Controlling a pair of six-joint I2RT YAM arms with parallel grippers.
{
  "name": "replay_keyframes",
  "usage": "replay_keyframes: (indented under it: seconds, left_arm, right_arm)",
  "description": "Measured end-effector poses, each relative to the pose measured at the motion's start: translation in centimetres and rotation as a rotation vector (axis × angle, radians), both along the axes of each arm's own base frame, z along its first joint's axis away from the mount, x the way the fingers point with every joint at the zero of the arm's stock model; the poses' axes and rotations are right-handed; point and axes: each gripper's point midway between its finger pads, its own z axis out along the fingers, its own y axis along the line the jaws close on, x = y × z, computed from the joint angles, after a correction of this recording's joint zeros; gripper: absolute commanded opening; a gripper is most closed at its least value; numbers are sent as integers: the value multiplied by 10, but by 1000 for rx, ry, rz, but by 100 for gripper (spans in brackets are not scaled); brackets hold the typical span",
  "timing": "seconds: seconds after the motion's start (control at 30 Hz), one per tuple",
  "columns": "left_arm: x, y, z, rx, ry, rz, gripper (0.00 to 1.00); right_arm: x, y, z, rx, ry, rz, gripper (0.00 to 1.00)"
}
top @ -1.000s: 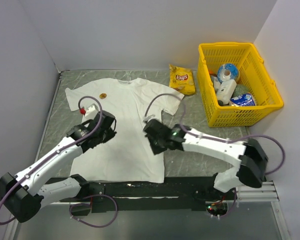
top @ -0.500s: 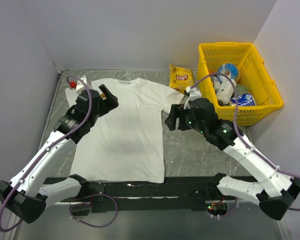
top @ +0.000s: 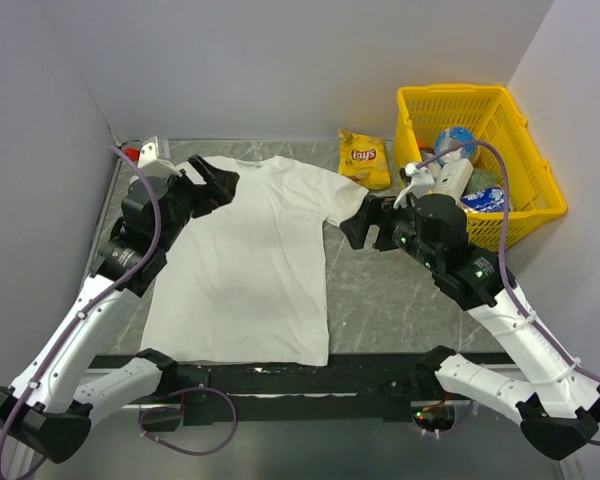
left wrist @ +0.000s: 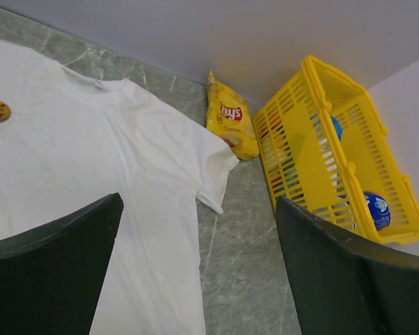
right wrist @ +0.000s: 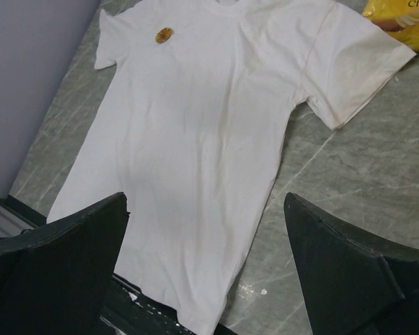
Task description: Pin the brooch onto the clothing
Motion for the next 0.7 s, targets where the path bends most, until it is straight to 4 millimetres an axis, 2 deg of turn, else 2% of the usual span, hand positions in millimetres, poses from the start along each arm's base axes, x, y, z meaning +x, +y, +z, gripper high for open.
replay_keyframes:
  seconds: [0.3, 0.7]
  left_arm:
    - [-1, 0, -12, -1, 0, -4, 96]
    - [4, -6, -27, -2, 21, -17, 96]
  right_arm:
    - [-2, -2, 5, 20, -23, 2, 100]
    - [1, -5, -8, -7, -24, -11, 100]
